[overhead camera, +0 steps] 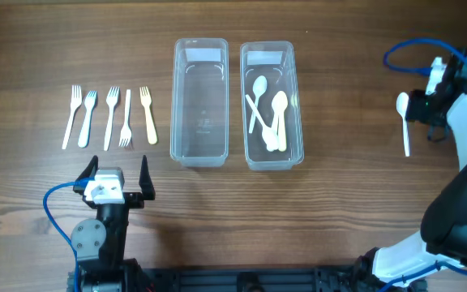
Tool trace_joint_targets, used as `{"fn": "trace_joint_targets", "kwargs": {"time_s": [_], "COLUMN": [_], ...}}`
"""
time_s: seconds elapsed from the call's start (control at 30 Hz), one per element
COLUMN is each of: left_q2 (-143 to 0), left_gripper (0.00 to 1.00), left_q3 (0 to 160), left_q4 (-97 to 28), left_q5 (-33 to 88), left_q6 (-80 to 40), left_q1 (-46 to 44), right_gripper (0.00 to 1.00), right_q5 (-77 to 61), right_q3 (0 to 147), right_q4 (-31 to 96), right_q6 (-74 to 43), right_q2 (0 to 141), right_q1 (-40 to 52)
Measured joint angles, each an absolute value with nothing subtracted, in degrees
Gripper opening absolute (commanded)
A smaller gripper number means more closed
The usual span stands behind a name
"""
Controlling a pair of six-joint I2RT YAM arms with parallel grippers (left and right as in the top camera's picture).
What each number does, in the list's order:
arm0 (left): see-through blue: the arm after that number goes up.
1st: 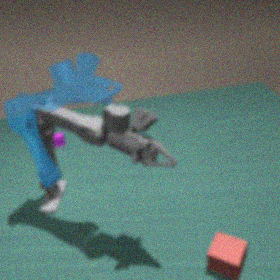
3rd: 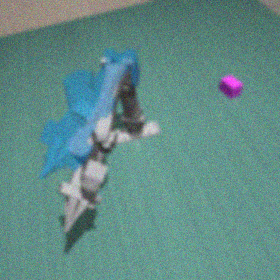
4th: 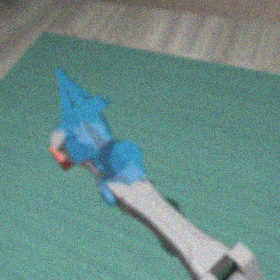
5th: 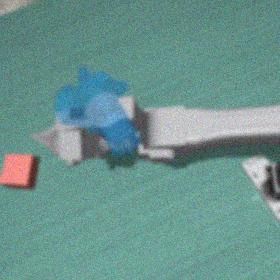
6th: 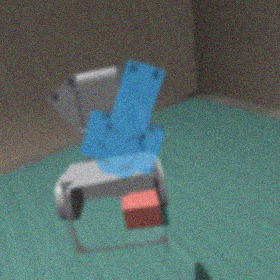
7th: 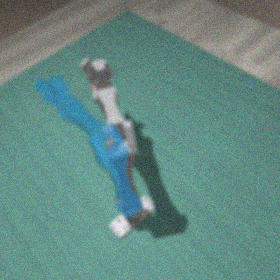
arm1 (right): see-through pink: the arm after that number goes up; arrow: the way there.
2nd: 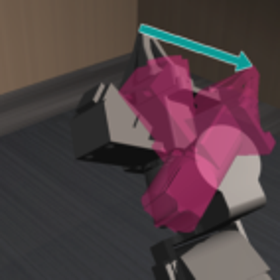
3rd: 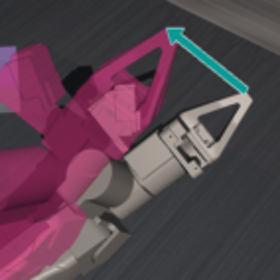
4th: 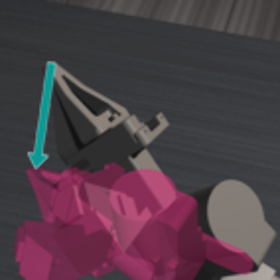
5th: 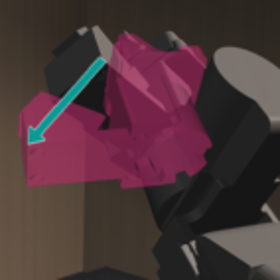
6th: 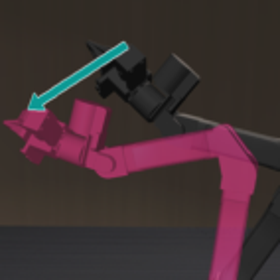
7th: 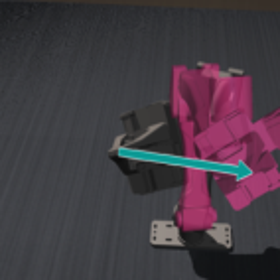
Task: Pack container
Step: 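Grasp the last white spoon with the right gripper, then place the white spoon into the right container and release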
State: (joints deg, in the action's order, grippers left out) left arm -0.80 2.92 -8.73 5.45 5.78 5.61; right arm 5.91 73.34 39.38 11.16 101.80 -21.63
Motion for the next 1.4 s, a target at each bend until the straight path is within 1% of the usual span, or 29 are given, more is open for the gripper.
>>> {"fn": "trace_joint_targets", "kwargs": {"time_s": [0.3, 0.37, 0.43, 0.47, 0.5, 0.53, 0.57, 0.8, 0.9, 1.03, 1.13, 1.23, 1.4], "left_q2": [-0.8, -0.8, -0.8, -0.8, -0.8, -0.8, -0.8, -0.8, -0.8, -0.8, -0.8, -0.8, -0.8], "left_gripper": [1.0, 1.0, 1.0, 1.0, 1.0, 1.0, 1.0, 1.0, 1.0, 1.0, 1.0, 1.0, 1.0], "left_q3": [2.92, 2.92, 2.92, 2.92, 2.92, 2.92, 2.92, 2.92, 2.92, 2.92, 2.92, 2.92, 2.92], "left_q4": [-8.75, -8.73, -8.75, -8.75, -8.75, -8.75, -8.73, -8.73, -8.73, -8.73, -8.75, -8.75, -8.73], "left_q5": [5.45, 5.45, 5.45, 5.45, 5.45, 5.45, 5.45, 5.45, 5.45, 5.48, 5.45, 5.45, 5.45], "left_q6": [5.78, 5.78, 5.78, 5.78, 5.78, 5.78, 5.78, 5.78, 5.78, 5.78, 5.78, 5.8, 5.78], "left_q1": [5.61, 5.61, 5.61, 5.61, 5.61, 5.61, 5.61, 5.61, 5.61, 5.61, 5.61, 5.61, 5.61], "right_gripper": [0.56, 0.54, 0.5, 0.44, 0.34, 0.1, 0.04, 0.04, 0.04, 0.04, 0.04, 0.04, 0.04], "right_q5": [2.68, 1.93, 0.95, 0.89, 0.64, 0.25, 0.01, -0.43, -1.63, -7.14, -11.73, -14.37, -14.96], "right_q3": [70.59, 70.59, 70.59, 70.7, 70.7, 70.7, 70.7, 71.96, 75.46, 82.21, 85.56, 86.52, 86.5], "right_q4": [33.3, 32.64, 31.9, 31.29, 31.07, 31.0, 30.83, 34.46, 37.54, 39.11, 38.48, 38.06, 38.2], "right_q6": [15.68, 16.47, 17.43, 17.91, 18.06, 18.33, 18.5, 16.45, 13.98, 8.47, 3.27, -1.06, -3.95], "right_q2": [108.68, 110.76, 112.97, 113.12, 113.25, 113.27, 113.38, 113.38, 112.51, 106.45, 100.42, 96.71, 97.45], "right_q1": [-21.58, -21.58, -21.58, -21.58, -21.58, -21.58, -21.56, -21.54, -21.45, -19.07, -13.65, -5.1, 7.42]}}
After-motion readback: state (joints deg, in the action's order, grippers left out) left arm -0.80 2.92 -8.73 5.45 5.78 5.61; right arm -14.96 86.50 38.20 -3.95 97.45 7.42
